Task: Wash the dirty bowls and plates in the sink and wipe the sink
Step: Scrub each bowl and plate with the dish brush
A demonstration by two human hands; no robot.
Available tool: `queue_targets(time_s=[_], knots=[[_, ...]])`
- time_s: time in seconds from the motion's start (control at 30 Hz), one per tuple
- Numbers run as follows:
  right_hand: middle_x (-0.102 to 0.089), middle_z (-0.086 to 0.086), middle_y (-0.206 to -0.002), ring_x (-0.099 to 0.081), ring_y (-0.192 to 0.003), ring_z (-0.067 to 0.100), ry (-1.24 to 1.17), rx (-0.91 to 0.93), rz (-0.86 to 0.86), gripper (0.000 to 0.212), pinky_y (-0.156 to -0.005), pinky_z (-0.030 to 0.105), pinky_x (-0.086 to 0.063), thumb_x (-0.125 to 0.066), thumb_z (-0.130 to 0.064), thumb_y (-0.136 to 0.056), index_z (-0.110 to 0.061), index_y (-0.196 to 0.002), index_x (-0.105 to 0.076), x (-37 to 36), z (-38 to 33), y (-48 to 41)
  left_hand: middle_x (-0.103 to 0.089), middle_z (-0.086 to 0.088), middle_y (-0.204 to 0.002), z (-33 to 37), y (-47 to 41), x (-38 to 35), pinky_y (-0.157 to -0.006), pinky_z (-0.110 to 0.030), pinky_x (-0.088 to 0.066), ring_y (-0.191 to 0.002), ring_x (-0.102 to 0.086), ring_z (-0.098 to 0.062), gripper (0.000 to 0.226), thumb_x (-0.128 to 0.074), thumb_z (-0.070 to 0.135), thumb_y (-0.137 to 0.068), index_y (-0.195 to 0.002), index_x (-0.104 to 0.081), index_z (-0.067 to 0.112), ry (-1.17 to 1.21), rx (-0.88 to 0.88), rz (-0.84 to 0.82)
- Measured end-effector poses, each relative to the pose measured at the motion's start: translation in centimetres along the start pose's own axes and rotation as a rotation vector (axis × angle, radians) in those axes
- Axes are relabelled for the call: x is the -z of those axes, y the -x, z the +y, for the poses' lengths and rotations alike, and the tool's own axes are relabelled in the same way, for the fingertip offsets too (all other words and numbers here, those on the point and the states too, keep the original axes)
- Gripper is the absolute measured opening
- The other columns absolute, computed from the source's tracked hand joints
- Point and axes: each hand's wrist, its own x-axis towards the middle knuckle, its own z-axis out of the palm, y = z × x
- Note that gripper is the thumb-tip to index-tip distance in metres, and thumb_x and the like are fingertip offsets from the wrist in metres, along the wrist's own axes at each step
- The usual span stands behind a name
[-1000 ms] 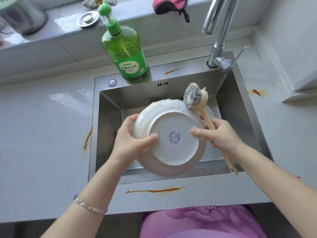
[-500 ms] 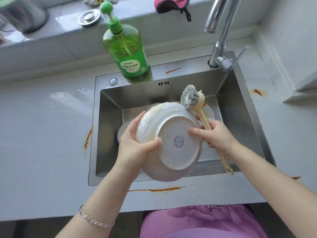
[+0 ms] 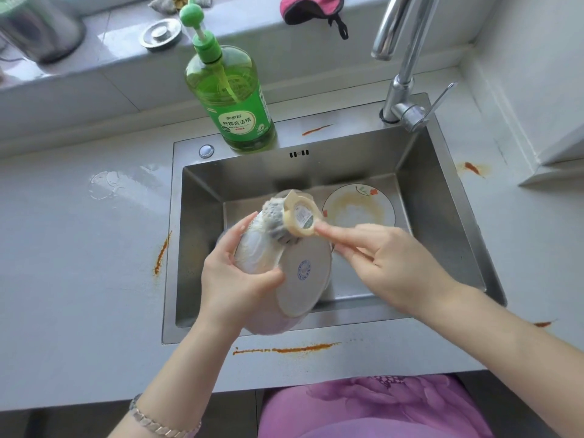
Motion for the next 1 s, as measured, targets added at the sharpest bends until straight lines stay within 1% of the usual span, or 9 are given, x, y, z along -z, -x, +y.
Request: queue_targets(time_s=[0.07, 0.13, 0.3, 0.43, 0.5, 0.57, 0.67, 0.87, 1.0], knots=[[-0.07, -0.01, -0.096, -0.061, -0.087, 0.009, -0.023, -0.162, -0.031, 0.034, -0.078, 0.03, -0.049, -0.049, -0.025, -0.095, -0.044, -0.122, -0.055, 0.6, 1.0, -1.0, -0.065, 0.018, -0.101, -0.1, 0.0, 0.2, -0.07, -0.011, -0.052, -0.091, -0.062, 0.003, 0.067, -0.078, 0.015, -0.05, -0.102, -0.059, 0.051, -0.038, -0.006, -0.005], [-0.069, -0.014, -0.087, -0.058, -0.078, 0.0, -0.031, -0.288, -0.047, 0.033, -0.072, 0.019, -0.044, -0.047, -0.026, -0.095, -0.04, -0.123, -0.057, 0.9, 1.9, -1.5, -0.064, 0.021, -0.099, 0.0, 0.1, 0.3, -0.069, -0.007, -0.049, -0.088, -0.06, 0.007, 0.066, -0.077, 0.016, -0.05, -0.101, -0.057, 0.053, -0.062, -0.018, -0.001], [-0.07, -0.02, -0.101, -0.061, -0.101, 0.001, -0.134, -0.14, -0.07, 0.033, -0.088, 0.028, -0.049, -0.051, -0.023, -0.094, -0.046, -0.117, -0.059, 0.0, -0.6, -0.8, -0.065, 0.021, -0.1, 0.1, -0.3, 0.2, -0.072, -0.007, -0.049, -0.085, -0.061, 0.008, 0.066, -0.071, 0.018, -0.047, -0.102, -0.057, 0.052, -0.08, -0.022, 0.03], [-0.066, -0.027, -0.072, -0.06, -0.079, -0.003, -0.113, -0.341, -0.051, 0.031, -0.075, 0.021, -0.044, -0.047, -0.024, -0.095, -0.039, -0.12, -0.06, 0.7, 1.6, -2.5, -0.063, 0.026, -0.096, 0.4, -0.2, 0.1, -0.069, -0.003, -0.045, -0.083, -0.059, 0.011, 0.066, -0.071, 0.018, -0.047, -0.102, -0.056, 0.052, -0.093, -0.048, 0.035], [-0.062, -0.029, -0.063, -0.053, -0.061, -0.008, -0.168, -0.278, -0.041, 0.032, -0.066, 0.014, -0.038, -0.048, -0.022, -0.095, -0.037, -0.121, -0.06, 0.5, 0.9, -2.1, -0.063, 0.027, -0.096, 0.5, -0.4, 0.1, -0.071, -0.004, -0.046, -0.085, -0.06, 0.01, 0.066, -0.071, 0.019, -0.048, -0.102, -0.055, 0.054, -0.117, -0.065, 0.04], [-0.065, -0.027, -0.079, -0.051, -0.061, -0.016, -0.239, -0.175, -0.048, 0.033, -0.066, 0.006, -0.037, -0.051, -0.02, -0.094, -0.039, -0.119, -0.06, 0.1, -0.3, -1.5, -0.064, 0.025, -0.097, 0.5, -0.6, 0.1, -0.074, -0.007, -0.048, -0.087, -0.06, 0.008, 0.067, -0.074, 0.016, -0.049, -0.102, -0.055, 0.054, -0.132, -0.08, 0.048], [-0.057, -0.028, -0.055, -0.051, -0.057, -0.008, -0.194, -0.259, -0.02, 0.032, -0.067, 0.009, -0.037, -0.05, -0.02, -0.094, -0.038, -0.119, -0.06, 0.5, 0.7, -2.4, -0.063, 0.024, -0.097, 0.4, -0.7, 0.3, -0.076, -0.007, -0.049, -0.086, -0.058, 0.011, 0.069, -0.08, 0.004, -0.057, -0.104, -0.056, 0.05, -0.128, -0.076, 0.058], [-0.067, -0.028, -0.098, -0.057, -0.101, -0.008, -0.219, -0.166, -0.092, 0.032, -0.092, 0.021, -0.046, -0.052, -0.022, -0.093, -0.046, -0.112, -0.06, -0.3, -0.6, -1.7, -0.061, 0.025, -0.094, 0.3, -0.8, 0.3, -0.068, -0.001, -0.044, -0.082, -0.057, 0.015, 0.066, -0.077, 0.0, -0.06, -0.102, -0.057, 0.047, -0.118, -0.06, 0.09], [-0.045, -0.031, -0.039, -0.047, -0.051, -0.016, -0.145, -0.264, -0.071, 0.033, -0.054, 0.006, -0.033, -0.048, -0.022, -0.095, -0.039, -0.122, -0.058, 0.5, 0.9, -2.7, -0.061, 0.025, -0.094, 0.3, -0.6, 0.3, -0.069, 0.0, -0.044, -0.082, -0.057, 0.016, 0.066, -0.078, 0.002, -0.059, -0.102, -0.056, 0.047, -0.107, -0.055, 0.081]])
